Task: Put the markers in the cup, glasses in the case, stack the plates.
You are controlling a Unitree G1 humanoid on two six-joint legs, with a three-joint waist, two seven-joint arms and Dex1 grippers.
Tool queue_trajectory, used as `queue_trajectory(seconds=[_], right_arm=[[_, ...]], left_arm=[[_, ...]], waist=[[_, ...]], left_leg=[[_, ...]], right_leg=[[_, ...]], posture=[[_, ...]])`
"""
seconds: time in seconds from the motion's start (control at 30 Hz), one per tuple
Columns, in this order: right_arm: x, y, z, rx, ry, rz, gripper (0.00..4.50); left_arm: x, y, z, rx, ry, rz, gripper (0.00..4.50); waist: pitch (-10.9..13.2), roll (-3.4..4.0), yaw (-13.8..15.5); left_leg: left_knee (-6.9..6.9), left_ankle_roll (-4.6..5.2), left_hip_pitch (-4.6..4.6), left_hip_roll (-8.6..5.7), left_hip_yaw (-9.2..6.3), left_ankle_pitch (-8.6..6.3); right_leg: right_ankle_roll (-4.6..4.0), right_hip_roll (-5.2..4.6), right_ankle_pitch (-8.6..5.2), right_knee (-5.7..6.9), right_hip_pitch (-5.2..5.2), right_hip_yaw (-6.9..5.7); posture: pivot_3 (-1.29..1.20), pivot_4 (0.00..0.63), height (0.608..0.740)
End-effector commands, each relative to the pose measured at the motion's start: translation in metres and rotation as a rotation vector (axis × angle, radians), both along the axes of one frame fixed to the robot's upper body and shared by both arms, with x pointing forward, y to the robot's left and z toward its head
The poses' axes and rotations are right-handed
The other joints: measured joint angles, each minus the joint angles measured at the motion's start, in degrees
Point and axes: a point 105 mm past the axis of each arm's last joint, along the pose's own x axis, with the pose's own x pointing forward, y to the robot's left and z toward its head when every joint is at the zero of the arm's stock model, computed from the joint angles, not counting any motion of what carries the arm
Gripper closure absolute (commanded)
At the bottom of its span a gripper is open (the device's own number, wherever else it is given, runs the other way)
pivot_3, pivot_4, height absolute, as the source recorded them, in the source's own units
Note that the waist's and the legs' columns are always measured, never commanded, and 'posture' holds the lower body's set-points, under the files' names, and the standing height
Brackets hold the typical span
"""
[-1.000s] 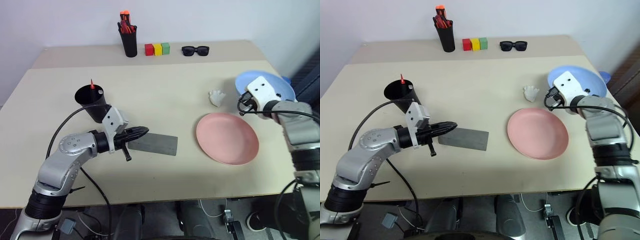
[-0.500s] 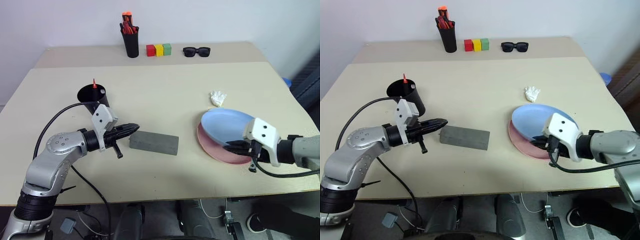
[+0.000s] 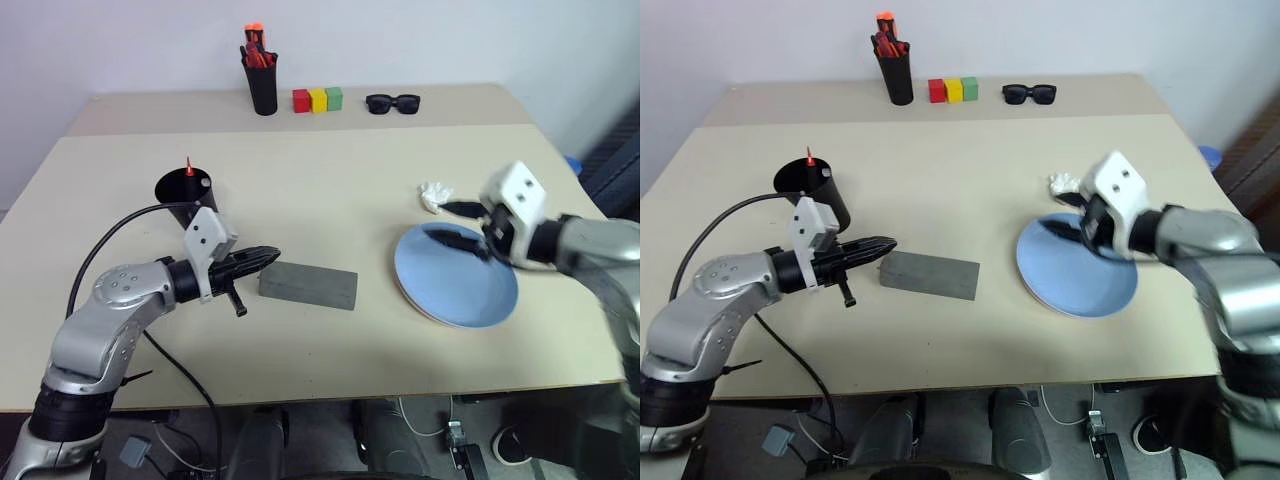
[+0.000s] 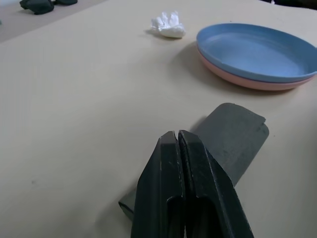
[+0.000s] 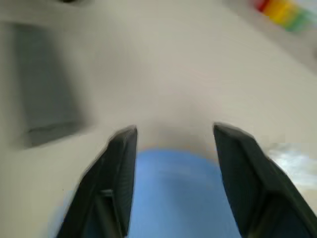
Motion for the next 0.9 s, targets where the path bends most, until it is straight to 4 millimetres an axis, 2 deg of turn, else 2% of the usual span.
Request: queue_trajectory(seconds=[0.03,0.13,0.2,0.37,0.47,0.57,0.63,0.77,0.87,0.9], right_arm=[[0.039,-0.026,-0.019,-0.026,0.011,-0.213,2.09],[0.07,-0.033,-0.028,-0.021,0.002,-0.306,2.09],[0.088,-0.025,-0.034,-0.03,0.016,-0.309,2.09],[0.101,-0.023,-0.047,-0.141,0.027,-0.31,2.09],[0.104,-0.024,-0.053,-0.176,0.042,-0.316,3.0],[0.104,-0.027,-0.054,-0.194,0.041,-0.323,4.47],[0.104,-0.029,-0.053,-0.202,0.032,-0.328,4.47],[0.1,-0.028,-0.013,-0.204,-0.125,-0.265,4.47],[0.077,-0.026,0.015,-0.17,-0.2,-0.166,4.47],[0.062,-0.028,0.023,-0.154,-0.212,-0.126,4.47]], left_arm=[[-0.005,0.003,0.012,-0.025,-0.035,0.016,4.5],[-0.008,0.007,0.009,-0.016,-0.023,0.033,4.5],[-0.008,0.007,0.009,-0.009,-0.025,0.048,4.5],[-0.009,0.007,0.012,-0.022,-0.033,0.065,4.5],[-0.012,0.005,0.01,-0.022,-0.029,0.069,4.5],[-0.012,0.005,0.01,-0.024,-0.028,0.071,4.5],[-0.013,0.005,0.01,-0.024,-0.028,0.07,4.5],[-0.011,0.005,0.012,-0.022,-0.031,0.061,4.5],[-0.012,0.005,0.012,-0.02,-0.03,0.051,4.5],[-0.013,0.006,0.011,-0.018,-0.025,0.049,4.5]], waist=[[0.01,0.01,0.15],[0.03,0.05,0.1],[0.03,0.06,0.03],[0.04,0.07,0.19],[0.04,0.07,0.03],[0.03,0.07,-0.04],[0.03,0.08,-0.08],[0.05,0.1,0.02],[0.07,0.13,0.29],[0.07,0.13,0.39]], left_leg=[[-0.03,0.0,-0.02,0.0,0.0,0.0],[-0.14,0.0,-0.07,0.0,-0.01,0.0],[-0.23,0.0,-0.09,0.0,0.0,0.0],[-0.43,0.0,-0.04,0.0,-0.02,0.01],[-0.42,0.0,-0.07,-0.02,-0.03,0.01],[-0.41,-0.01,-0.03,-0.01,-0.02,0.01],[-0.41,-0.01,0.0,-0.01,-0.03,0.02],[-0.4,-0.02,-0.01,-0.01,-0.03,0.02],[-0.43,-0.01,-0.05,-0.01,-0.05,0.02],[-0.44,-0.01,-0.07,-0.01,-0.08,0.01]], right_leg=[[-0.01,0.0,0.0,0.01,-0.03,0.0],[0.07,0.0,0.02,0.01,-0.14,0.0],[0.21,0.0,0.1,0.0,-0.19,0.01],[0.24,0.01,0.11,0.01,-0.23,-0.01],[0.25,-0.02,0.12,-0.01,-0.22,0.0],[0.24,0.0,0.12,0.01,-0.21,0.0],[0.24,0.02,0.11,0.03,-0.2,0.0],[0.24,0.01,0.11,0.03,-0.2,0.0],[0.27,0.0,0.1,0.02,-0.22,-0.01],[0.28,0.0,0.09,0.02,-0.22,-0.02]], posture=[[0.0,0.15,0.74],[0.0,0.15,0.74],[0.0,0.15,0.74],[0.0,0.15,0.74],[0.0,0.15,0.74],[0.0,0.15,0.74],[0.0,0.15,0.74],[0.0,0.15,0.74],[0.0,0.15,0.74],[0.0,0.15,0.74]])
